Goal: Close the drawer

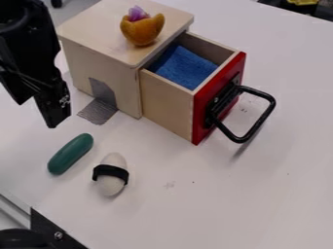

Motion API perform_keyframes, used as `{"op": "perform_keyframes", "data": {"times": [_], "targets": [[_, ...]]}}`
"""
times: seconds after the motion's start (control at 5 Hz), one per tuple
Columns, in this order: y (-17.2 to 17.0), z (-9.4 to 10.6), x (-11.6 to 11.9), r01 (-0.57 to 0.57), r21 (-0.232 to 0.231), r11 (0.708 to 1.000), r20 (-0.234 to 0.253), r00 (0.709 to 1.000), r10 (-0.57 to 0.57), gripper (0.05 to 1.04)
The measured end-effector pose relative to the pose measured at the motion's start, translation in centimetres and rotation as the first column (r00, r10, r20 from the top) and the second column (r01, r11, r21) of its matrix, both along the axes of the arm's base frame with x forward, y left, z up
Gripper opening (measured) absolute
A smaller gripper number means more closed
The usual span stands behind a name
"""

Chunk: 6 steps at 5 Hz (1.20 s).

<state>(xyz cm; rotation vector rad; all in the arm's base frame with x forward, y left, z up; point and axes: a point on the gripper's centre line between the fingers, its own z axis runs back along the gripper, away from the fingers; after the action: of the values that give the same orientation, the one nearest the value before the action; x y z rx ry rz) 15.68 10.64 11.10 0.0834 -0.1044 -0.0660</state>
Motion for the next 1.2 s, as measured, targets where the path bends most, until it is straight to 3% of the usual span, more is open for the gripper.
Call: {"op": "perform_keyframes", "data": {"times": [0.2, 0.4, 0.6, 1.0, 1.2], "targets": [[-0.2, -0.3, -0.2, 0.0, -0.008, 1.0, -0.011, 1.0, 0.0, 0.999], [-3.1, -0.1, 1.3, -0.022, -0.017, 1.0, 0.038, 0.999, 0.023, 0.999], [-7.0, -0.1, 2.9, 0.077, -0.08, 0.994, 0.066, 0.995, -0.072, 0.999], [-15.4, -0.3, 8.9, 0.238, -0.148, 0.96, 0.129, 0.967, -0.22, 0.999], [-18.2, 0.0, 11.6, 0.262, -0.14, 0.955, 0.155, 0.958, -0.241, 0.999]]}}
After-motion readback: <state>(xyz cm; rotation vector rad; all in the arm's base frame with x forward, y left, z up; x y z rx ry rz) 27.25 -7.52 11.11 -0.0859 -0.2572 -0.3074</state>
